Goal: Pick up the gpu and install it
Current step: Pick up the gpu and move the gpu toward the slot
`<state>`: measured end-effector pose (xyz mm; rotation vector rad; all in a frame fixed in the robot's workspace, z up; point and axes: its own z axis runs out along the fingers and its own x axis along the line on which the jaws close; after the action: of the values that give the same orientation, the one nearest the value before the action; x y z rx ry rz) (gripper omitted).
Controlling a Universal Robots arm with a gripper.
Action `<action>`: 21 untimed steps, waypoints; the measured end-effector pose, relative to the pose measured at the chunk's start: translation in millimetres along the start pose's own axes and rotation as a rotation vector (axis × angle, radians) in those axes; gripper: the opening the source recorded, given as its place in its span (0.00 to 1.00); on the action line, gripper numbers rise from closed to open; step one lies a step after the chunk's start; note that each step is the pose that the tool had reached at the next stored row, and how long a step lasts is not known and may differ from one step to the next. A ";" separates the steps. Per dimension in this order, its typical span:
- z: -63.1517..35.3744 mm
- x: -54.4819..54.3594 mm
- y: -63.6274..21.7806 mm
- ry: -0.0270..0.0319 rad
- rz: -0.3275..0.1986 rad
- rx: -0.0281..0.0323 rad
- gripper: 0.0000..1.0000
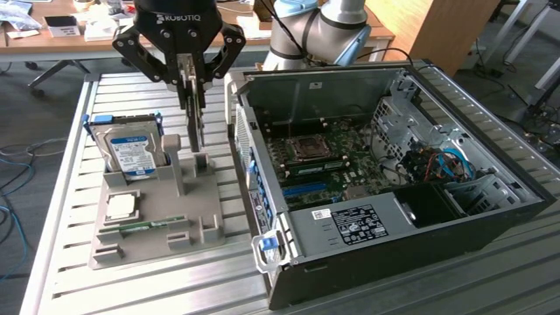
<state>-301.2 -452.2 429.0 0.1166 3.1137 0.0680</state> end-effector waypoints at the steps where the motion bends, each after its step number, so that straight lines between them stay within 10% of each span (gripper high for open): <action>1: 0.0 0.0 0.0 0.0000 0.000 0.0000 0.27; 21: 0.6 -20.9 1.5 0.0000 0.000 -0.0004 0.27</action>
<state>-280.3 -452.2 429.0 0.1166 3.1137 0.0686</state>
